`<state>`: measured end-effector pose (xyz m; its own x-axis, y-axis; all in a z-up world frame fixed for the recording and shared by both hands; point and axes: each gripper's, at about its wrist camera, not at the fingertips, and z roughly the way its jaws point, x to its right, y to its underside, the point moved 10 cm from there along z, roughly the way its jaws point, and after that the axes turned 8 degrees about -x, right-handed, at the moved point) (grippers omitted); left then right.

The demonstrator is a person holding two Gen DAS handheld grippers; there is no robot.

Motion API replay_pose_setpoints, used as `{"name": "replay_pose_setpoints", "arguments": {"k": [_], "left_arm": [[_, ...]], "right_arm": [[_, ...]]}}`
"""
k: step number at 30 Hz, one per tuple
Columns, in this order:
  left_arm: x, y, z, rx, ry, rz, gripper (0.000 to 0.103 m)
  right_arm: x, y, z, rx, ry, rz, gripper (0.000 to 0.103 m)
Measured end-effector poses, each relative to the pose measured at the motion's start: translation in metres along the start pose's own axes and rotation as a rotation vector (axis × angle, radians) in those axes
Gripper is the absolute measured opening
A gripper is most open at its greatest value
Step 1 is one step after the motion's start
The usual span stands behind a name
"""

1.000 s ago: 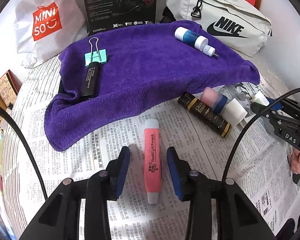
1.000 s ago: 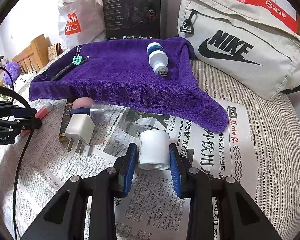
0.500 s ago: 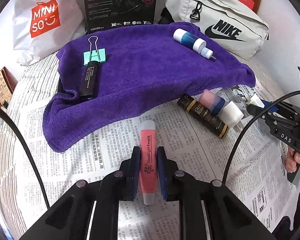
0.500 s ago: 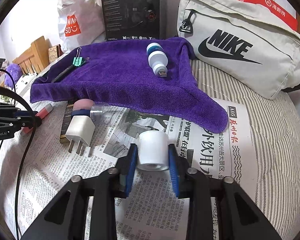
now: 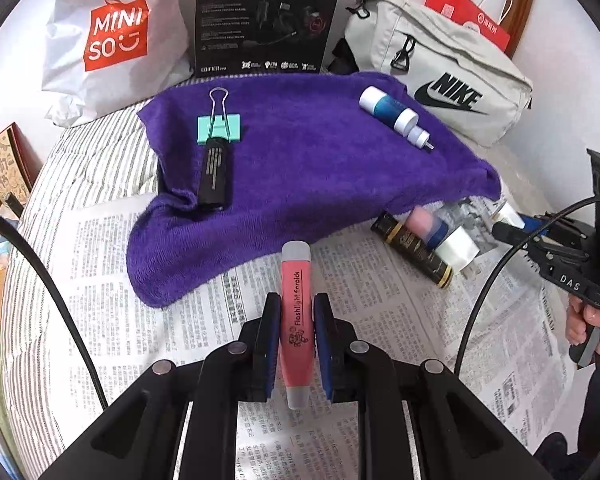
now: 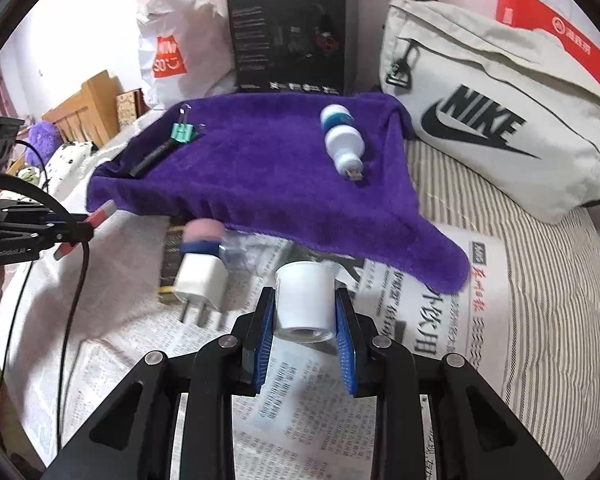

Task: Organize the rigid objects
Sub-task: 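Set the highlighter beside the black cylinder while the right tool sets the tape roll by the Vaseline tube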

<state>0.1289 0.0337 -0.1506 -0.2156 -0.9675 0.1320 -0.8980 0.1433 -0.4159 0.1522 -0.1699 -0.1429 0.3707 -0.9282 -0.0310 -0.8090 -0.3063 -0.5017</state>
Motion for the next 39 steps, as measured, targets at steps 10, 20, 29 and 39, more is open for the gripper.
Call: {"name": "replay_pose_setpoints", "arguments": {"k": [10,20,29,39], "left_arm": [[0.000,-0.021,-0.009,0.012,0.003,0.030,0.016],[-0.003,-0.062,-0.007,0.027,0.000,0.063,0.016],[-0.007,-0.088,0.013,0.011,0.015,0.057,0.016],[-0.021,-0.107,0.037,-0.016,0.013,0.042,0.016]], "right_arm": [[-0.008,-0.023,-0.002,0.018,-0.043,-0.011,0.029],[0.006,-0.054,0.000,0.039,-0.050,0.004,0.029],[0.023,-0.087,0.029,-0.002,-0.036,0.012,0.029],[0.024,-0.089,0.069,-0.102,-0.031,-0.002,0.029]]}}
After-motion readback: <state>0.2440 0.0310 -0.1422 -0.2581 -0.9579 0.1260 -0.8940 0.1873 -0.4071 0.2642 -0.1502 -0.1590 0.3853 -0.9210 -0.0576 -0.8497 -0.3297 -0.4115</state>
